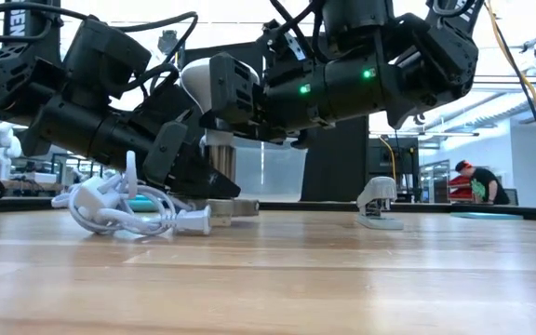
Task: Screw lightbulb
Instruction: Remove the light bulb from the lamp
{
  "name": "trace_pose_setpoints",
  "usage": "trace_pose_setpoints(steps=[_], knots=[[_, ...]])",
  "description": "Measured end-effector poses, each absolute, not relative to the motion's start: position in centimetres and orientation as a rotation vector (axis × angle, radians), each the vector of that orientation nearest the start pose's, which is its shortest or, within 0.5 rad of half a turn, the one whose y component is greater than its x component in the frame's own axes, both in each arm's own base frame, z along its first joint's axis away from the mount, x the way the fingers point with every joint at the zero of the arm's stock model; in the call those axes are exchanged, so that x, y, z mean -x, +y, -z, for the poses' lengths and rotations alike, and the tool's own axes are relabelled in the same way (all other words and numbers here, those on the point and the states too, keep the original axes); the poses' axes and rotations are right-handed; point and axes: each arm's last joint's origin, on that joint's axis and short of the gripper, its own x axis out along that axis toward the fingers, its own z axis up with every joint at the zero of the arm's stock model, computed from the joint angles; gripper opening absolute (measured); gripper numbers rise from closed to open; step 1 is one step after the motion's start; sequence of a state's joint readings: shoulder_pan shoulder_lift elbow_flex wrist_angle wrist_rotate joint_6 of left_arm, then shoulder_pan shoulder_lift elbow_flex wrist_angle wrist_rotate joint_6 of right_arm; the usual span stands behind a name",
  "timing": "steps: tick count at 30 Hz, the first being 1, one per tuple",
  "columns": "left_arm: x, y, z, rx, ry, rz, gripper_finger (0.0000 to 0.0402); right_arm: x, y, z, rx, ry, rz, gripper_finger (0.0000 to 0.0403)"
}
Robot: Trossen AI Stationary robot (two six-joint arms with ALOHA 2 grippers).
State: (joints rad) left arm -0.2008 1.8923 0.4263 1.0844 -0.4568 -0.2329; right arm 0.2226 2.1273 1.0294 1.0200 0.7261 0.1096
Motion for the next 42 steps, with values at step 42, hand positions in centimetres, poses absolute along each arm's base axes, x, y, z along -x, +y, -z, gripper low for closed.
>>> trace_pose_setpoints(steps=[42], knots=[[-27.2,-6.1,-9.7,0.009,0.206,-0.231,0.0176,-40.5,8.0,-15.4,0.016,0.042,0.384,0.0160]])
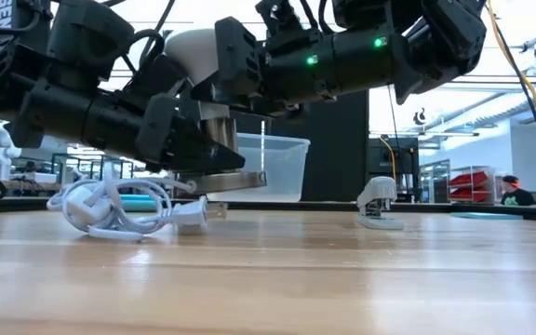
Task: Screw lightbulb
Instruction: Remove the light bulb from the lamp
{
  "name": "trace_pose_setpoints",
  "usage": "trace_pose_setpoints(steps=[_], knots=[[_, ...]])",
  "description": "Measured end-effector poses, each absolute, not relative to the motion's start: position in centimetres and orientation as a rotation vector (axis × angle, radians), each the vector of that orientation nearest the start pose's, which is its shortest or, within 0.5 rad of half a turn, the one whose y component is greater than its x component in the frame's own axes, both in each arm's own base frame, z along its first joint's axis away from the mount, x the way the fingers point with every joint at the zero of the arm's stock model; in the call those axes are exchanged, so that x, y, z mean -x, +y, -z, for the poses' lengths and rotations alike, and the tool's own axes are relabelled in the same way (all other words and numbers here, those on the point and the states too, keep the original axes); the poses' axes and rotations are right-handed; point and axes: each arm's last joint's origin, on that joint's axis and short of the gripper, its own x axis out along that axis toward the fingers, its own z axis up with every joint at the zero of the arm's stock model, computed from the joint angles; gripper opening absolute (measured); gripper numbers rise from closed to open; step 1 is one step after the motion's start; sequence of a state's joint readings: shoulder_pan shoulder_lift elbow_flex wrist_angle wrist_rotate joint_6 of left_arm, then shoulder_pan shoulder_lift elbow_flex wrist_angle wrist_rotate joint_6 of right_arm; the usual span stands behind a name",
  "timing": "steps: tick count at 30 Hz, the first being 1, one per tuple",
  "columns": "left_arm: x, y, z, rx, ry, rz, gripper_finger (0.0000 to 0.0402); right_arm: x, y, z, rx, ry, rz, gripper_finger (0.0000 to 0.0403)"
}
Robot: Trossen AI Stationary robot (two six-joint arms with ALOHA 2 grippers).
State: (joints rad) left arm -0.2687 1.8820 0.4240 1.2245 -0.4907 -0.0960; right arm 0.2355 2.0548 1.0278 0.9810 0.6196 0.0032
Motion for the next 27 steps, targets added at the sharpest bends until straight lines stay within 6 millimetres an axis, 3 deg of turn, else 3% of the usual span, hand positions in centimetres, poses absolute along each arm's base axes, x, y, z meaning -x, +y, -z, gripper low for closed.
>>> trace_pose_setpoints(steps=[14,27], knots=[[-27.3,-6.8,-9.7,-0.021,0.209,-0.113,0.0176,-39.1,7.3,-17.1,0.063,0.144,0.179,0.0160],[-27.3,-7.4,-10.0,-0.019,0.184,0.067,0.0176,-39.1,4.8,-17.4,0.029,0.142,-0.207,0.0163]])
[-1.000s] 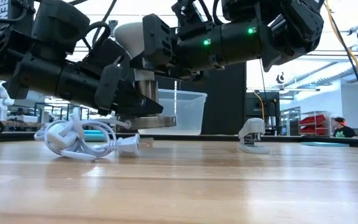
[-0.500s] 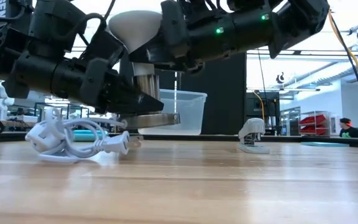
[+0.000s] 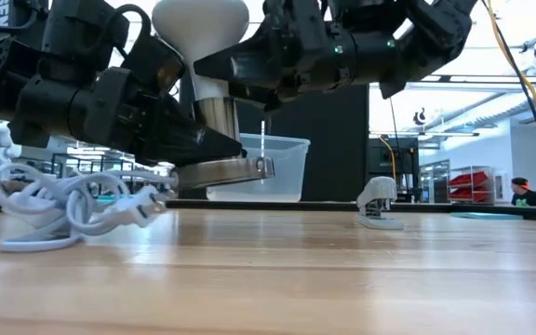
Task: Screw lightbulb
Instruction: Remove the light bulb from the lamp
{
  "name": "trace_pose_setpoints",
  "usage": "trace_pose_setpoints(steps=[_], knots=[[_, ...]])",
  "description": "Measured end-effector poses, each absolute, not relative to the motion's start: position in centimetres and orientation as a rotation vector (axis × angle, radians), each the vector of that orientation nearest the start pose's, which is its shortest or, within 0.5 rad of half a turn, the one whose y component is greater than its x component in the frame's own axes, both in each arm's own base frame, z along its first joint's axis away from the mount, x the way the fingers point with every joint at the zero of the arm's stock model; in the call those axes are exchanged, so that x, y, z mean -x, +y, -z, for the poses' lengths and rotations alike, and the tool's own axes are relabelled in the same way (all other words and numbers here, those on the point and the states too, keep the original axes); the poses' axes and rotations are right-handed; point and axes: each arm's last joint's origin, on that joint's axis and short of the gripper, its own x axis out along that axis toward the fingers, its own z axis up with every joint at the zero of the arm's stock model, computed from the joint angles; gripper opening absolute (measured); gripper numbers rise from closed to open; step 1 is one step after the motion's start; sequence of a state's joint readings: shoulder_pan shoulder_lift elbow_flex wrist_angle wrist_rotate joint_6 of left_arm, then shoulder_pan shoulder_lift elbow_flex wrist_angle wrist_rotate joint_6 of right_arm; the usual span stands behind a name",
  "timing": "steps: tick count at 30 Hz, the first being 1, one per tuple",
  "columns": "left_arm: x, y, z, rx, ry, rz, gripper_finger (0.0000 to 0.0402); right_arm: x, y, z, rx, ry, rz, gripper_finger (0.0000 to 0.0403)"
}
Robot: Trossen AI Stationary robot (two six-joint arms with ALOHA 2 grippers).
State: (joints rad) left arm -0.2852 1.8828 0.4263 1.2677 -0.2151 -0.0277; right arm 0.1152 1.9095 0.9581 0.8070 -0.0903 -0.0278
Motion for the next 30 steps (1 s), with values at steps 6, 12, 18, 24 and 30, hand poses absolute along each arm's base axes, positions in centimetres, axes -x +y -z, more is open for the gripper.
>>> trace_pose_setpoints(steps=[6,12,18,24,30], knots=[[-27.3,-7.4,-10.1,-0.008,0.181,0.094,0.0176,-39.2,3.8,-17.4,-0.007,0.144,-0.331,0.0171],[-27.3,-7.4,-10.0,-0.003,0.182,0.097,0.0176,-39.2,3.5,-17.4,-0.033,0.153,-0.333,0.0173],[-27.3,-7.4,-10.0,0.000,0.188,0.096,0.0176,-38.9,3.5,-17.9,-0.041,0.189,-0.333,0.0175],[-27.3,-7.4,-10.1,-0.001,0.181,0.094,0.0176,-37.8,3.5,-20.0,-0.039,0.225,-0.333,0.0213],[-27.3,-7.4,-10.0,-0.002,0.182,0.084,0.0176,-36.3,3.5,-22.2,0.064,0.278,-0.252,0.0265]])
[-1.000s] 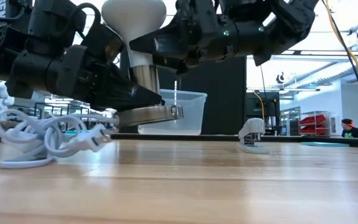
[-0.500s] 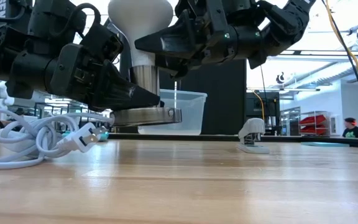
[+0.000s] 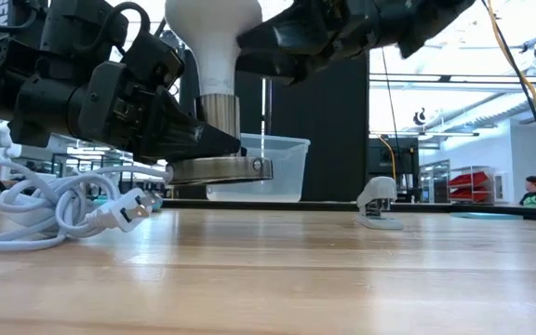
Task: Screw lightbulb
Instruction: Remove the light bulb from the lamp
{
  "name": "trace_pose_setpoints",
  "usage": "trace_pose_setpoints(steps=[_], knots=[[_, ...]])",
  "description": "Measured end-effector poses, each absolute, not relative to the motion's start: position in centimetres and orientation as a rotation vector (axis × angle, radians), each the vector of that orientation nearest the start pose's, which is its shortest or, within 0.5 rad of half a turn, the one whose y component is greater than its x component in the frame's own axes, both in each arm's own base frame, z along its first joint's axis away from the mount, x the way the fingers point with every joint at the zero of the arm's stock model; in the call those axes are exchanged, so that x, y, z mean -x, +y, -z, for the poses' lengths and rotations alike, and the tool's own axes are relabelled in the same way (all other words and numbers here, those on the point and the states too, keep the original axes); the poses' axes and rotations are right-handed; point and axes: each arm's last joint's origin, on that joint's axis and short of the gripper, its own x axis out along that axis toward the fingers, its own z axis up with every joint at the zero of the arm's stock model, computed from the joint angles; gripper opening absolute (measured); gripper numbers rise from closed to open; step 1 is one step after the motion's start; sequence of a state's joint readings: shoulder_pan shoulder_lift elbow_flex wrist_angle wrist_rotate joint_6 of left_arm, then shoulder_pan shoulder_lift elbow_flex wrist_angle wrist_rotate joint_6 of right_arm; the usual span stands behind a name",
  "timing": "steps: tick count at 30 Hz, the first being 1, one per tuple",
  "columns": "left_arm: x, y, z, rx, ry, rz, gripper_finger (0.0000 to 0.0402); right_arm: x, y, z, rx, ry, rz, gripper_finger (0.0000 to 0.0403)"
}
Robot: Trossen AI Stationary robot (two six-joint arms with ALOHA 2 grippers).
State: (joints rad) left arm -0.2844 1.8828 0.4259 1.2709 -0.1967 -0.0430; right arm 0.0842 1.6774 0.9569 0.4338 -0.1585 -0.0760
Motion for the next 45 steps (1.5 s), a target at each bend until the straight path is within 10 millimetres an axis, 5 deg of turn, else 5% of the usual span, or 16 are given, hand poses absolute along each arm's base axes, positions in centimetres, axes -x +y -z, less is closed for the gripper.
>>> trace_pose_setpoints(steps=[14,19,25,30,39,45], knots=[[-27.3,-7.3,-10.0,0.005,0.187,0.066,0.0176,-30.9,5.2,-25.8,0.254,0.410,0.209,0.0255],[-27.3,-7.3,-10.0,0.006,0.186,0.059,0.0176,-27.0,6.3,-24.8,0.199,0.339,0.364,0.0245],[-27.4,-6.9,-10.0,0.025,0.181,0.025,0.0176,-23.6,7.7,-20.8,0.010,0.143,0.399,0.0235],[-27.5,-6.3,-10.0,0.047,0.184,-0.008,0.0176,-24.6,8.8,-18.9,0.020,0.125,0.445,0.0228],[-27.7,-5.3,-10.0,0.054,0.179,-0.100,0.0176,-30.5,11.1,-18.6,0.026,0.052,0.618,0.0215],[-27.7,-4.7,-10.0,0.048,0.175,-0.179,0.0176,-33.4,12.9,-16.6,-0.040,0.003,0.688,0.0224]])
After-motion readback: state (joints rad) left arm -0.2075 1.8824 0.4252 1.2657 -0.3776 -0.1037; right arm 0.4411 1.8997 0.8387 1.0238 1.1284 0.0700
